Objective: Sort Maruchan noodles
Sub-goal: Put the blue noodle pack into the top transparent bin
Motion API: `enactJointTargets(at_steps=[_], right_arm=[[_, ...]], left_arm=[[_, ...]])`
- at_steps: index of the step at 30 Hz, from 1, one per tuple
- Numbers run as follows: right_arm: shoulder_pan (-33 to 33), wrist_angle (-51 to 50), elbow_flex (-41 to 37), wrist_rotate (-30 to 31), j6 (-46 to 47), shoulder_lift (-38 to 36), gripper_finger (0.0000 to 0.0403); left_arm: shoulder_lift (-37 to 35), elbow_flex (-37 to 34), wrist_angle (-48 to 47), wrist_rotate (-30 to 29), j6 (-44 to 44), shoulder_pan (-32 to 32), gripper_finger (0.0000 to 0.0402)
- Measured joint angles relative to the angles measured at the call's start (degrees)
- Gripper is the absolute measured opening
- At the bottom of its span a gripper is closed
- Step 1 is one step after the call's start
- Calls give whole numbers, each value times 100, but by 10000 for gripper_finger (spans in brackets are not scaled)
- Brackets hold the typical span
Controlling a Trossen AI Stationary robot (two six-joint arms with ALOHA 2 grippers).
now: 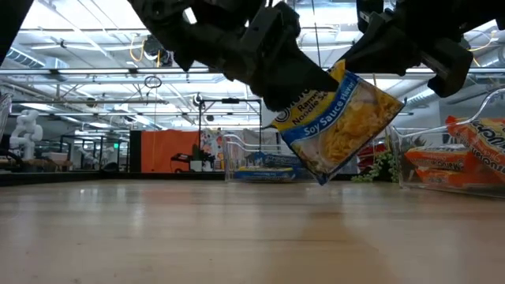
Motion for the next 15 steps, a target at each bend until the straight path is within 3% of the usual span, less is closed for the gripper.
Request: enactJointTargets(at_steps=[6, 15], right_arm=[[40, 7, 0, 7, -7, 0, 0], [40, 4, 0, 13, -24, 0, 0]], left_arm=[[94, -1, -140, 102, -53, 4, 314], [89, -1, -159, 71, -37, 4, 187]])
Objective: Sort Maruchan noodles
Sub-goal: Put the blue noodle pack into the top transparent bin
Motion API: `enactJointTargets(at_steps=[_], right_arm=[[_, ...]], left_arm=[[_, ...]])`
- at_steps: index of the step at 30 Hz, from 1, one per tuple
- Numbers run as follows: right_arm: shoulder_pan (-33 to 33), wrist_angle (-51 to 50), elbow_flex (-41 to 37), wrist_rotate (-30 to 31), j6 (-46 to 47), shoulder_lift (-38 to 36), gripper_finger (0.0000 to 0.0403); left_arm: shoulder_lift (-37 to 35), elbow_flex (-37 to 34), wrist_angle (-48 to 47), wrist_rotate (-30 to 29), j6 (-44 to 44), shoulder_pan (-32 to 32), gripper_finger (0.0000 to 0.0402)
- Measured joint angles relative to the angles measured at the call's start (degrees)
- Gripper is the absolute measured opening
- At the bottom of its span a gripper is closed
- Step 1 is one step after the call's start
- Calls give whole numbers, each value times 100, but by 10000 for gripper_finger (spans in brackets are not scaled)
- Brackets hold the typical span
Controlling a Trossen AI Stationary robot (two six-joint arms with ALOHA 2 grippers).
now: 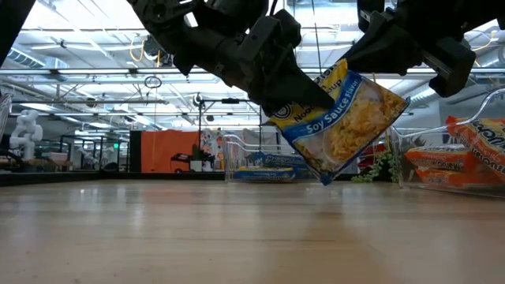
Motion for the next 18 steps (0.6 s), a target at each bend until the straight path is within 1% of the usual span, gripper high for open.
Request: enactJointTargets(at_steps=[3, 5, 7, 11, 15, 18], right_arm=[[0, 3, 0, 7, -3, 0, 0], [0, 10, 0, 36, -2, -1, 0], [0, 22, 0, 149, 7, -18, 0], [47, 54, 0, 631, 192, -134, 5], [164, 95, 0, 1045, 286, -367, 29], [268, 93, 0, 1669, 473, -589, 55]], left_arm=[[-26, 0, 2, -51, 27, 7, 144], [-54, 0, -8, -51, 12, 29, 126], [-59, 0, -2, -50, -34, 61, 124], [-72, 0, -54, -54, -60, 146, 130], [-185, -13, -278, -59, -147, 255, 139], [-502, -11, -458, -53, -161, 365, 136]])
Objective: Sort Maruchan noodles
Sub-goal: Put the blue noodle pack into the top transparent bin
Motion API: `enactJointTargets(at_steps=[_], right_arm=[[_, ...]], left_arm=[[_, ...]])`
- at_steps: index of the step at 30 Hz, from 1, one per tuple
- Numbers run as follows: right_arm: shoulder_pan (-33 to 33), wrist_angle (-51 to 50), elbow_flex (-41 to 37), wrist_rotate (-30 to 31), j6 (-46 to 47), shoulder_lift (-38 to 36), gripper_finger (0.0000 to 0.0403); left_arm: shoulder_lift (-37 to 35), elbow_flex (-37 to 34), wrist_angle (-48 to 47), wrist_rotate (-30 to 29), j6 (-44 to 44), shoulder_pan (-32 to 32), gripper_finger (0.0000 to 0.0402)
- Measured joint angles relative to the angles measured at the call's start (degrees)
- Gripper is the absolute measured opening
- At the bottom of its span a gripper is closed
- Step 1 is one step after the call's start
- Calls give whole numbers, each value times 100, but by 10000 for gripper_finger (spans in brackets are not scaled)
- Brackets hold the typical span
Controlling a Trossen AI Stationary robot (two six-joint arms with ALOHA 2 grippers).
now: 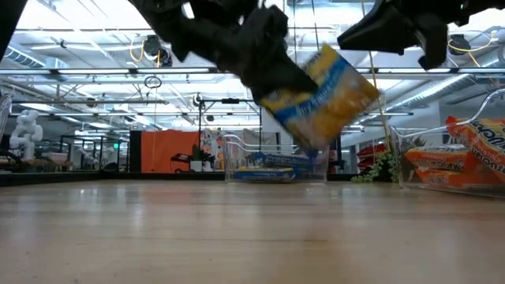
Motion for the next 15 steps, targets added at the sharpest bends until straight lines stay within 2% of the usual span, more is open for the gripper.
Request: enactJointTargets(at_steps=[4, 7, 11, 15], right_arm=[[171, -1, 0, 896, 142, -313, 87], [265, 0, 0, 1316, 171, -546, 107], [288, 57, 0, 1522, 49, -841, 122], [167, 82, 4, 1470, -293, -1108, 123]], left_arm=[[-628, 4, -414, -120, 56, 198, 134], [-1104, 57, -724, -325, 315, 389, 134], [-1443, 614, -1622, -744, 738, 774, 134], [-1363, 1434, -2489, -1008, 1122, 1229, 134]])
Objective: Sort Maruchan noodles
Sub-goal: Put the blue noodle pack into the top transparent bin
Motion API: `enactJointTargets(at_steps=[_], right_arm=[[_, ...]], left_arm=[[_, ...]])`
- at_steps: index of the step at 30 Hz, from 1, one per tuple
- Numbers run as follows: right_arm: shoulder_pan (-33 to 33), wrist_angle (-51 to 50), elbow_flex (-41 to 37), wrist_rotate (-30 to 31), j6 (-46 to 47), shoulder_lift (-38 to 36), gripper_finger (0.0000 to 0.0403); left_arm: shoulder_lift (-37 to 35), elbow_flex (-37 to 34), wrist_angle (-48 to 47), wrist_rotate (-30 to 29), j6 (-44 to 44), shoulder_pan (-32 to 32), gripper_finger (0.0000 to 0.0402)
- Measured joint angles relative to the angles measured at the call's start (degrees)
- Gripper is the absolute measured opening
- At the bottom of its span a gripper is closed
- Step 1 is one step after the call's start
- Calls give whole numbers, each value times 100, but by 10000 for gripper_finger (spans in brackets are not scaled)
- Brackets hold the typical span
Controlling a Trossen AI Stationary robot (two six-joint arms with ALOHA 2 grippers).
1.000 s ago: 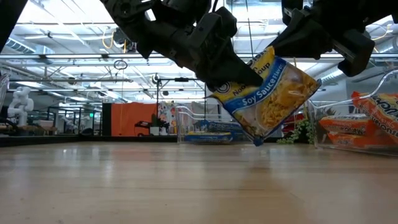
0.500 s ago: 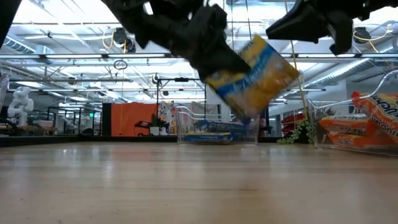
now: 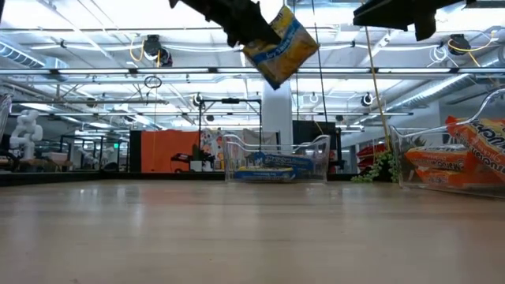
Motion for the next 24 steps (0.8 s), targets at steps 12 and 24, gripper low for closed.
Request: enactJointTargets(at_steps=[12, 24], right_arm=[[1, -1230, -2, -732, 496, -583, 62], [0, -2517, -2, -728, 1618, -895, 24]], left_arm=[[721, 1135, 423, 17, -12, 1372, 134], [2036, 1128, 2224, 171, -1573, 1711, 134]])
